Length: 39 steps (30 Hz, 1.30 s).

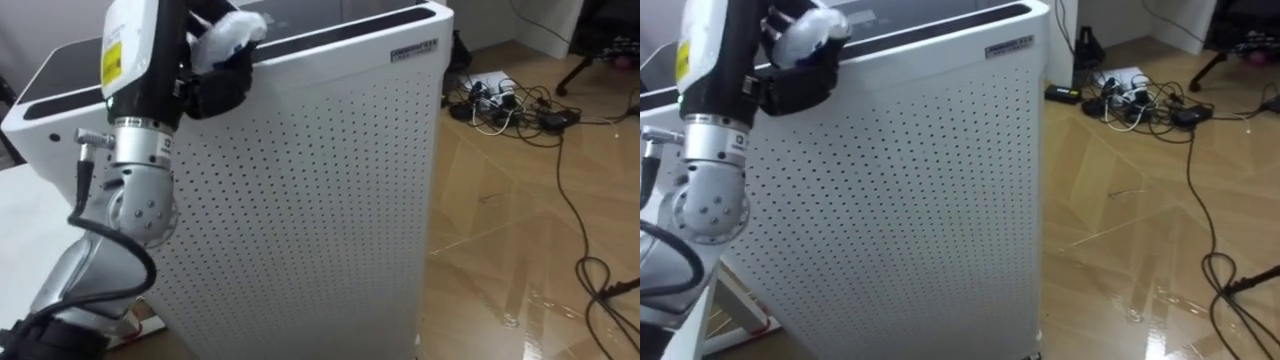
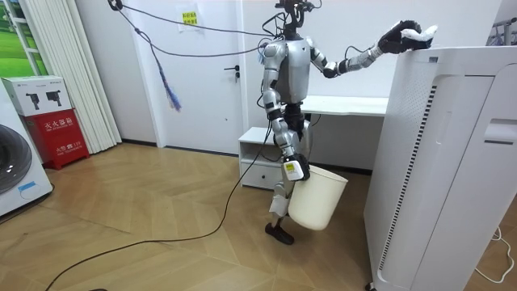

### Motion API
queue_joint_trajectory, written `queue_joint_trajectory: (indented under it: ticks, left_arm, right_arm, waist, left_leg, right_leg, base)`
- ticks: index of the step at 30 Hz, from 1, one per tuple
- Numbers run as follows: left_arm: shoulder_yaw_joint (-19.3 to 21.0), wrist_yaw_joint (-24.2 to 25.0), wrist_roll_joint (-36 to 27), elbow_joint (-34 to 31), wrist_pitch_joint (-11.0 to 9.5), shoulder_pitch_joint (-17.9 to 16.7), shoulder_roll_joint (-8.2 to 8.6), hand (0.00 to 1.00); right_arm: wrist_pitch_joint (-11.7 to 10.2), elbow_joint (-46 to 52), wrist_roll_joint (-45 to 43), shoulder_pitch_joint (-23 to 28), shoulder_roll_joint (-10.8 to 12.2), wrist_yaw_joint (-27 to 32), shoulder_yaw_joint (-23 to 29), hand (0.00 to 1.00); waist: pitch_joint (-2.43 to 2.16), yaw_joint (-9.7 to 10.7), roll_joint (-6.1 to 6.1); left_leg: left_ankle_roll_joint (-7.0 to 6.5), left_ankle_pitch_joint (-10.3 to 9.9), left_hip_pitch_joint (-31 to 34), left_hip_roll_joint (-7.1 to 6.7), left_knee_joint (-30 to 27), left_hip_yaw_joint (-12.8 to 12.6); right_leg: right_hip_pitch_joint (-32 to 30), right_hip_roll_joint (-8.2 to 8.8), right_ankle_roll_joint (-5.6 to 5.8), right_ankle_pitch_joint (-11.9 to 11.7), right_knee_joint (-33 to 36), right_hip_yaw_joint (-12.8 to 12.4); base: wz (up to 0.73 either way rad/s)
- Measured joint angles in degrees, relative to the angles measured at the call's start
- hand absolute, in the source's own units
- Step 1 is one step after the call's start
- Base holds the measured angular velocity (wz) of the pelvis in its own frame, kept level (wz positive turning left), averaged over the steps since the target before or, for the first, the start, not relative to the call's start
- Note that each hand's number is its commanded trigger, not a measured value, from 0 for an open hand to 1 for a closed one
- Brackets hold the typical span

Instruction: Pick garbage

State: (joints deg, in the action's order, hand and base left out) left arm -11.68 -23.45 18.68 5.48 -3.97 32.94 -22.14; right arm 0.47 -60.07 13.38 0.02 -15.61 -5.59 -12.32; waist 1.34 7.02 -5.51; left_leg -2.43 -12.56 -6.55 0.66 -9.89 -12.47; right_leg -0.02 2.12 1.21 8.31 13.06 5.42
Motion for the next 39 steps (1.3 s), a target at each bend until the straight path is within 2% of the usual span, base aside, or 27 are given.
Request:
queue_joint_trajectory:
  ticks: [2, 3, 5, 7, 10, 12, 15, 18, 20, 28, 29, 31, 32, 34, 39]
  left_arm:
    - [-0.46, 1.73, -1.85, -5.54, -0.17, -1.68, 2.84, 1.0]
    - [-1.83, 2.86, -3.2, -8.32, -0.21, -2.31, 4.21, 1.0]
    - [-4.02, 5.29, -4.74, -11.26, -0.49, -2.61, 5.88, 1.0]
    - [-5.67, 8.23, -6.21, -12.88, -0.67, -3.63, 6.35, 1.0]
    - [-8.24, 12.85, -8.02, -16.15, -0.65, -6.06, 6.54, 1.0]
    - [-9.02, 14.67, -8.04, -18.32, -0.86, -7.17, 7.35, 1.0]
    - [-9.14, 17.39, -10.24, -20.49, -1.95, -8.3, 8.75, 1.0]
    - [-9.71, 20.33, -13.99, -20.64, -4.32, -9.2, 9.91, 1.0]
    - [-10.58, 21.82, -15.42, -20.66, -5.52, -10.86, 10.01, 1.0]
    - [-12.56, 26.88, -16.94, -16.95, -6.0, -19.5, 9.61, 1.0]
    - [-13.0, 27.02, -16.94, -15.69, -6.44, -20.71, 9.05, 1.0]
    - [-13.29, 27.79, -16.93, -12.16, -6.56, -23.17, 8.99, 1.0]
    - [-13.31, 28.21, -16.93, -9.66, -6.3, -25.07, 8.9, 1.0]
    - [-13.41, 29.34, -16.78, -5.38, -5.5, -26.7, 8.34, 1.0]
    - [-14.0, 29.41, -14.68, 4.24, -5.21, -27.85, 8.37, 1.0]
  right_arm:
    - [-0.4, -0.03, 0.05, -0.05, 0.52, 0.01, -0.77, 1.0]
    - [-0.4, -0.02, -0.08, -0.15, 0.89, 0.05, -1.67, 1.0]
    - [-0.39, -0.02, -0.18, -0.74, 1.86, 0.06, -2.35, 1.0]
    - [-0.62, 0.0, -0.17, -1.43, 2.56, -0.21, -2.84, 1.0]
    - [-1.03, 0.04, -0.14, -1.68, 2.54, -0.39, -2.76, 1.0]
    - [-1.27, 0.03, -0.04, -1.79, 2.63, -0.35, -2.87, 1.0]
    - [-2.32, 0.0, 0.04, -2.22, 2.66, -0.34, -4.0, 1.0]
    - [-3.46, 0.05, -0.11, -2.24, 2.62, -0.47, -4.63, 1.0]
    - [-3.93, 0.1, -0.22, -2.46, 2.66, -0.47, -5.32, 1.0]
    - [-4.23, 0.01, 0.04, -3.33, 3.1, -0.56, -6.76, 1.0]
    - [-4.24, 0.0, -0.01, -3.47, 3.06, -0.52, -6.71, 1.0]
    - [-4.23, 0.01, 0.0, -3.68, 3.1, -0.57, -6.61, 1.0]
    - [-4.23, 0.01, 0.03, -4.07, 3.24, -0.53, -6.54, 1.0]
    - [-4.2, -0.02, 0.03, -4.87, 3.47, -0.52, -6.56, 1.0]
    - [-4.51, -3.66, -0.42, -8.86, 4.47, -0.64, -6.49, 1.0]
  waist:
    - [-0.14, -0.75, 0.99]
    - [-0.41, -0.92, 1.4]
    - [-0.53, -1.24, 2.64]
    - [-0.83, -1.12, 3.49]
    - [-0.9, -1.0, 3.56]
    - [-0.9, -1.22, 3.57]
    - [-0.92, -1.25, 3.52]
    - [-0.9, -2.45, 3.53]
    - [-0.88, -2.63, 3.56]
    - [-0.3, -3.54, 4.52]
    - [-0.3, -3.87, 4.58]
    - [-0.33, -4.39, 4.6]
    - [-0.33, -4.41, 4.61]
    - [-0.31, -4.37, 4.65]
    - [-0.25, -4.33, 4.67]
  left_leg:
    - [0.0, 0.0, 0.26, 0.0, 0.0, 0.25]
    - [0.0, 0.0, 0.54, 0.02, -0.03, 0.56]
    - [0.01, 0.0, 0.96, 0.11, -0.07, 0.87]
    - [0.01, 0.0, 0.96, 0.17, -0.07, 1.12]
    - [0.01, 0.0, 1.15, 0.06, -0.11, 1.81]
    - [0.0, -0.01, 2.04, -0.02, -0.7, 2.24]
    - [0.0, 0.0, 2.76, -0.1, -0.96, 3.45]
    - [0.0, 0.01, 3.0, -0.1, -1.44, 3.8]
    - [0.0, 0.01, 3.32, -0.14, -1.54, 3.84]
    - [-0.01, 0.01, 5.27, -0.2, -2.71, 3.81]
    - [-0.01, 0.01, 6.23, -0.18, -3.26, 3.81]
    - [-0.01, 0.01, 7.35, -0.13, -3.65, 3.85]
    - [-0.01, 0.02, 8.1, -0.06, -3.85, 4.0]
    - [-0.01, 0.01, 9.33, 0.01, -4.3, 4.35]
    - [-0.01, 0.01, 12.03, -0.02, -5.2, 4.79]
  right_leg:
    - [0.02, -0.02, 0.0, 0.01, -0.35, 0.22]
    - [-0.02, 0.0, -0.02, 0.07, -0.42, 0.6]
    - [-0.23, 0.0, -0.04, 0.08, -0.45, 1.08]
    - [-0.09, -0.01, -0.05, 0.08, -0.47, 1.31]
    - [0.09, 0.32, -0.04, 0.08, -0.55, 2.56]
    - [-0.29, 0.48, -0.04, 0.08, -0.53, 2.84]
    - [-0.46, 0.66, -0.04, 0.08, -0.54, 3.63]
    - [-0.33, 0.7, -0.04, 0.08, -0.5, 4.17]
    - [-0.33, 0.73, -0.05, 0.08, -0.44, 4.21]
    - [-1.88, 0.85, -0.08, 0.08, -0.09, 4.35]
    - [-2.87, 0.94, -0.13, 0.05, 0.27, 4.43]
    - [-4.08, 1.18, -0.25, -0.02, 0.73, 5.5]
    - [-4.75, 1.23, -0.37, -0.09, 0.85, 5.94]
    - [-5.98, 1.32, -0.42, -0.12, 1.45, 6.4]
    - [-8.01, 1.54, -0.46, -0.14, 1.76, 7.18]
  base:
    - [0.04]
    - [0.14]
    - [0.12]
    - [0.06]
    - [0.13]
    - [0.13]
    - [0.17]
    - [0.07]
    - [0.04]
    - [0.0]
    - [0.0]
    - [0.0]
    - [0.0]
    - [0.06]
    - [0.08]
